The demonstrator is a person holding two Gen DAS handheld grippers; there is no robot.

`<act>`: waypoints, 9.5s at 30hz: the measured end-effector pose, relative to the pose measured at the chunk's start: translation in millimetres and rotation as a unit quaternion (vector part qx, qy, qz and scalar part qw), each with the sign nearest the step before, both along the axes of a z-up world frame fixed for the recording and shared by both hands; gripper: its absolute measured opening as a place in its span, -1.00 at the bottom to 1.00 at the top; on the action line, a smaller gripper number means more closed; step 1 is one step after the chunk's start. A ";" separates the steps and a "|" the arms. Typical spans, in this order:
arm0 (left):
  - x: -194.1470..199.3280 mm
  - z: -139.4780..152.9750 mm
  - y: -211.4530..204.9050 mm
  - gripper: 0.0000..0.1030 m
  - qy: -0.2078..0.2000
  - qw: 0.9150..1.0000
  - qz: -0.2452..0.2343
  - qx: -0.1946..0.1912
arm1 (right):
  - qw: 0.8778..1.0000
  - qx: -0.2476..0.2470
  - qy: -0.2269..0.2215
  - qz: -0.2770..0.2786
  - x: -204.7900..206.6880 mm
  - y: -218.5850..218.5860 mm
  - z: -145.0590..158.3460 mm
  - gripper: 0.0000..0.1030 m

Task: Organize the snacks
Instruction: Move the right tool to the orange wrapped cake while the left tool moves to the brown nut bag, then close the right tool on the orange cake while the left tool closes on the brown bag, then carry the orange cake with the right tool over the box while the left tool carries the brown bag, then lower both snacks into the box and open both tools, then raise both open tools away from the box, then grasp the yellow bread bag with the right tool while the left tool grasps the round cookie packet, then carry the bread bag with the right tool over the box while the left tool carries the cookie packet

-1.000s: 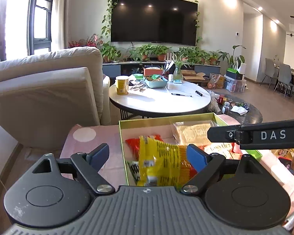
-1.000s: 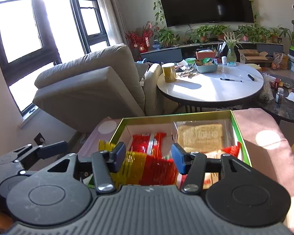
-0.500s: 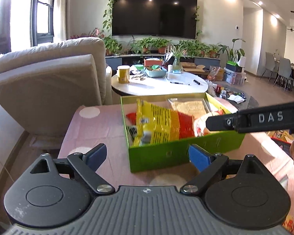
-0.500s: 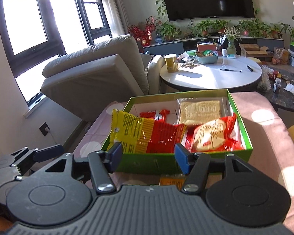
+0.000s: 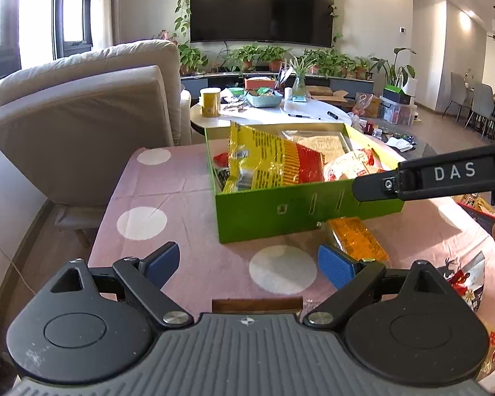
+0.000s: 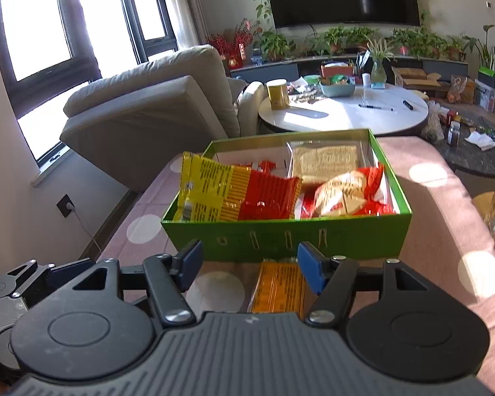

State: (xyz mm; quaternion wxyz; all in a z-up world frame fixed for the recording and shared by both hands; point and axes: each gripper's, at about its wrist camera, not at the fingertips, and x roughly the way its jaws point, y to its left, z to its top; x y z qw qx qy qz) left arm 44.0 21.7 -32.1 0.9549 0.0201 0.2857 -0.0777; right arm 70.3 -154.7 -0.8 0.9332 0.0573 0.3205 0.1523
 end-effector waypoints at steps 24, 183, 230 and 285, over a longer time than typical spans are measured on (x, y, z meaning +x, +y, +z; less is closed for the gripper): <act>-0.8 -57.7 4.7 0.76 0.095 0.995 -0.024 0.019 | 0.999 -0.022 0.046 -0.011 0.4 7.8 -23.6 0.22; 10.4 -7.0 -23.2 0.54 0.021 0.998 -0.056 -0.028 | 1.000 -0.021 -0.012 0.018 -7.3 -41.4 1.4 0.25; -10.7 -56.4 -48.7 -0.26 0.080 0.994 -0.072 0.023 | 0.997 -0.058 0.056 0.017 -61.4 -64.2 -61.8 0.25; 25.3 -48.6 -58.5 -0.31 0.091 0.992 -0.085 0.027 | 1.000 -0.004 -0.001 0.015 -17.0 -55.1 -14.9 0.25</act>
